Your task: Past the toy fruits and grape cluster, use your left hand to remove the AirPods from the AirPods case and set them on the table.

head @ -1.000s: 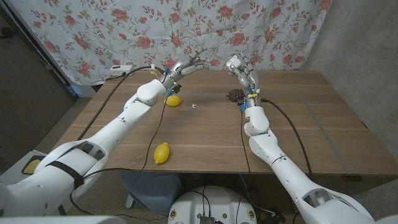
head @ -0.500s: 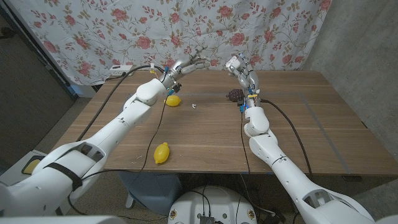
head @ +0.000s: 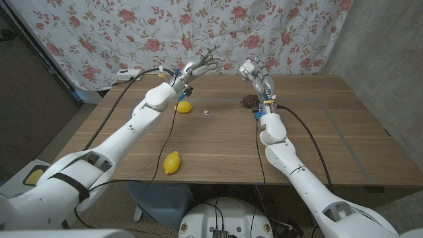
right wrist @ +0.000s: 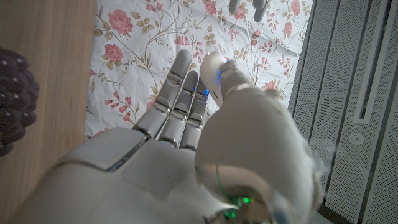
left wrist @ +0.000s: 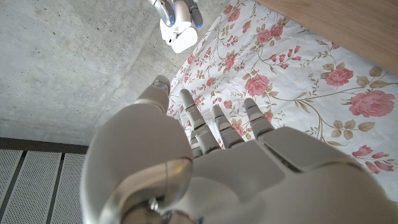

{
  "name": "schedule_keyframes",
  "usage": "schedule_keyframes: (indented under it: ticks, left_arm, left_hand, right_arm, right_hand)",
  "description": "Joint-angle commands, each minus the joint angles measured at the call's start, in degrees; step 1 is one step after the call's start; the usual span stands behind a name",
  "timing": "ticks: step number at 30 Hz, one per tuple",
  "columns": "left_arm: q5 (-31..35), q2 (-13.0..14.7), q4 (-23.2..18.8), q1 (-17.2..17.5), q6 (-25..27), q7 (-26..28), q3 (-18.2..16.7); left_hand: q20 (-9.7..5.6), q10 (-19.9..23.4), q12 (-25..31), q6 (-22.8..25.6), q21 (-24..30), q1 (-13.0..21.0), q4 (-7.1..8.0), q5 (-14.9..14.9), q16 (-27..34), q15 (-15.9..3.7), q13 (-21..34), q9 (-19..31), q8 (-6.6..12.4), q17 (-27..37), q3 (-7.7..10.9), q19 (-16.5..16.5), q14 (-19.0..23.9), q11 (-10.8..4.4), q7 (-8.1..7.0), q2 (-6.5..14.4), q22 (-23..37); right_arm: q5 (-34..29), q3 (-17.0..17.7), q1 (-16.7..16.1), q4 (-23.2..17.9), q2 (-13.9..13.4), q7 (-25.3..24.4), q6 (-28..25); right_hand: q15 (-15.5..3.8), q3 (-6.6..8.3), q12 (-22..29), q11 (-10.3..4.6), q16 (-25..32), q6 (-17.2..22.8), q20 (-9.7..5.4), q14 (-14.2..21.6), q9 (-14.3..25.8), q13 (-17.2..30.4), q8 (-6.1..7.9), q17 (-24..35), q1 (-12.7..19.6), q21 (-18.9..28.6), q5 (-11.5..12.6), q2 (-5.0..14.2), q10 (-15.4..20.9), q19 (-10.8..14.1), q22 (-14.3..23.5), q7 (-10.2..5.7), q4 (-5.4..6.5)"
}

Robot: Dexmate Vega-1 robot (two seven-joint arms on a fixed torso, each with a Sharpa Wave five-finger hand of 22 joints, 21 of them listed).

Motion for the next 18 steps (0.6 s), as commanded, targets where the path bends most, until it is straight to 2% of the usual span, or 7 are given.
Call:
schedule_keyframes:
  ticks: [1,5,7,12,17,18]
  left_arm:
    - [-1.0,-0.9,1.3,-0.8,-0.4,-1.0,0.3]
    - [-2.9,-1.3,1.7,-1.1,-0.1,-2.8,0.4]
    - [-1.1,-1.2,1.9,-1.3,-1.2,-1.9,0.7]
    - [-2.3,-1.2,2.5,-1.9,-0.7,-4.1,1.2]
    - [-1.2,-1.5,1.7,-1.0,-1.1,-1.4,0.9]
    - [-2.0,-1.4,2.4,-1.7,-0.9,-3.5,1.3]
  left_hand:
    - [0.26,0.8,-0.3,0.2,0.2,0.8,-0.13,0.0,0.5,-0.42,-0.1,0.2,0.4,0.0,0.72,0.3,0.0,0.1,-0.47,0.2,0.1]
    - [0.23,0.9,-0.5,0.2,0.2,0.8,-0.12,0.0,0.6,-0.51,-0.3,0.2,0.41,0.0,0.77,0.4,0.1,0.1,-0.48,0.1,0.1]
    - [0.3,1.0,-0.5,0.2,0.2,0.9,-0.15,0.0,0.6,-0.5,-0.4,0.2,0.41,0.0,0.8,0.4,0.1,0.09,-0.46,0.1,0.1]
    - [0.23,1.3,-0.8,0.3,0.1,0.8,-0.06,-0.1,0.7,-0.53,-0.6,0.2,0.42,-0.1,0.77,0.3,0.2,0.08,-0.43,0.0,0.1]
    - [0.27,2.2,-0.9,0.5,0.1,0.6,0.1,-0.2,0.9,-0.54,-0.8,0.1,0.46,-0.2,0.72,0.2,0.4,0.08,-0.2,-0.2,0.1]
    - [0.24,2.3,-1.0,-0.1,0.1,0.5,0.12,-0.2,0.8,-0.58,-0.9,0.1,0.22,-0.3,0.67,0.3,0.4,0.08,0.0,-0.4,0.1]
  right_arm:
    - [0.3,-0.2,-0.5,-1.2,-0.5,0.7,-0.7]
    - [0.5,-0.3,-0.6,-1.5,-0.6,1.0,-0.9]
    - [0.6,-0.3,-0.6,-1.5,-0.6,1.2,-1.0]
    - [0.9,-0.5,-0.6,-1.5,-0.6,1.7,-1.1]
    - [1.1,-0.5,-0.7,-1.6,-0.6,2.1,-1.2]
    - [1.1,-0.5,-0.7,-1.6,-0.6,2.2,-1.1]
  right_hand:
    - [-10.45,0.35,3.2,-4.53,0.2,0.2,-9.92,0.6,0.1,1.0,0.31,0.2,1.9,0.3,0.4,1.48,5.1,0.6,0.0,0.24,-0.21]
    - [-10.45,0.34,3.2,-4.63,0.2,0.2,-9.92,0.7,0.1,1.1,0.29,0.2,2.0,0.4,0.4,1.48,5.0,0.5,0.0,0.27,-0.16]
    - [-10.43,0.33,3.2,-4.7,0.2,0.2,-9.91,0.7,0.1,1.1,0.28,0.2,1.9,0.5,0.4,1.52,5.0,0.5,0.0,0.26,-0.11]
    - [-10.43,0.31,3.3,-4.84,0.3,0.1,-9.91,0.8,0.1,1.2,0.26,0.2,1.9,0.6,0.4,1.52,5.0,0.4,0.0,0.29,-0.06]
    - [-10.42,0.29,3.3,-4.72,0.2,0.1,-9.91,0.7,0.1,1.3,0.26,0.2,2.0,0.7,0.4,1.48,4.9,0.3,-0.1,0.29,-0.02]
    - [-10.43,0.29,3.4,-4.73,0.2,0.1,-9.91,0.7,0.1,1.4,0.25,0.2,2.0,0.8,0.4,1.47,4.9,0.2,-0.1,0.33,-0.02]
